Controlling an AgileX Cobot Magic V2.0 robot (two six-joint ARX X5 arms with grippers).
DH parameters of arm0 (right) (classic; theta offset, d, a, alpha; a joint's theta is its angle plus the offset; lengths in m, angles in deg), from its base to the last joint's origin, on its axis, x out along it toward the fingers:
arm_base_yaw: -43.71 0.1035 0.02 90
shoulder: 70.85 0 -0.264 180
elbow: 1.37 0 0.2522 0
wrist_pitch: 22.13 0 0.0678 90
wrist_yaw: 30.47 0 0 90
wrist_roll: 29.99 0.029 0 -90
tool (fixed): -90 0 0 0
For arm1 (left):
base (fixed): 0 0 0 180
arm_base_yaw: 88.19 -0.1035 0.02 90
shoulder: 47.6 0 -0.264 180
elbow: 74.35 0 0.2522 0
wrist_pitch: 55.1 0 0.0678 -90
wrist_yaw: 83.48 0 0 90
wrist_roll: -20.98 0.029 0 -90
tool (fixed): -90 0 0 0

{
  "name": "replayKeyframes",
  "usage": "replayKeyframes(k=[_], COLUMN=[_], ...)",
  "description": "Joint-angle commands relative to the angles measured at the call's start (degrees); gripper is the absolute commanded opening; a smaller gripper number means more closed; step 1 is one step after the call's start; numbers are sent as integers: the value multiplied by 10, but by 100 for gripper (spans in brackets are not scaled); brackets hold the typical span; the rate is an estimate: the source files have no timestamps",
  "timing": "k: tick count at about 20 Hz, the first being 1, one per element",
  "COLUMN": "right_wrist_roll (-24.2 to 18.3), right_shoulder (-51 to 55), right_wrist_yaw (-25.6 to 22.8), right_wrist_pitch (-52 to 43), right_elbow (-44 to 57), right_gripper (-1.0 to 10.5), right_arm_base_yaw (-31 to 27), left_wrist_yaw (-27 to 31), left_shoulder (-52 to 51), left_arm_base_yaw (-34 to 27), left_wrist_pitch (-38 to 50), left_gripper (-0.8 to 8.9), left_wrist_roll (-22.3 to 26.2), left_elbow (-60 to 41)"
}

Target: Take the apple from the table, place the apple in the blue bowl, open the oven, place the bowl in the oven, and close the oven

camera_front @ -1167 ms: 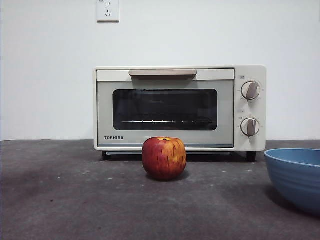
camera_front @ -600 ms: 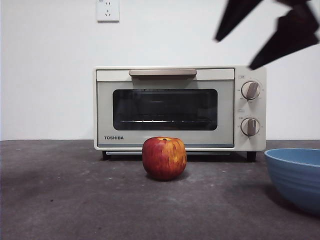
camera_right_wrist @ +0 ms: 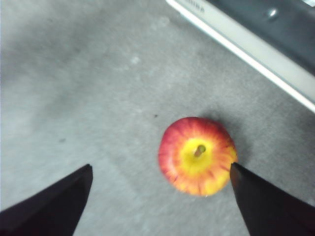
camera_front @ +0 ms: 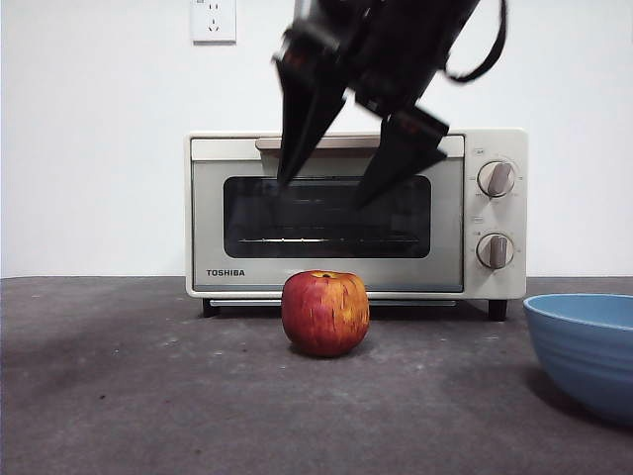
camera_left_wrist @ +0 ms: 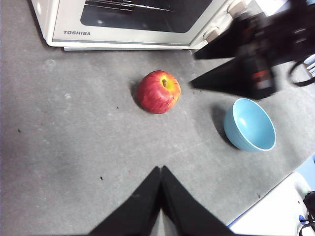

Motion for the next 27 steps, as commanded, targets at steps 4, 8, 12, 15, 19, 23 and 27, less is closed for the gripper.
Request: replayKeyframes(k=[4, 8, 12, 15, 19, 23, 27], right_wrist_roll=[10, 10, 11, 11, 14, 30, 30], right_shoulder=[-65, -101, -131, -152, -165, -165, -150], right_wrist_yaw=[-43, -59, -59, -66, -82, -94, -82], right_wrist_pitch=[-40, -59, -64, -66, -66, -57, -42], right_elbow=[-13, -13, -13, -13, -13, -13, -14], right_gripper=[446, 446, 446, 446, 427, 180, 28], right_arm_base_yaw=[10, 10, 10, 10, 11, 14, 14], left_wrist_yaw=[-1, -1, -1, -1, -1, -1, -1], left_shoulder=[3, 6, 12, 14, 14, 14, 15], left_arm_base_yaw=[2, 2, 2, 2, 2, 2, 2], left_wrist_pitch=[6, 6, 6, 7, 7, 7, 10], left_gripper=[7, 7, 7, 7, 7, 7, 7], left_wrist_roll=[7, 7, 7, 7, 7, 7, 8], left_elbow=[11, 11, 11, 11, 11, 11, 11])
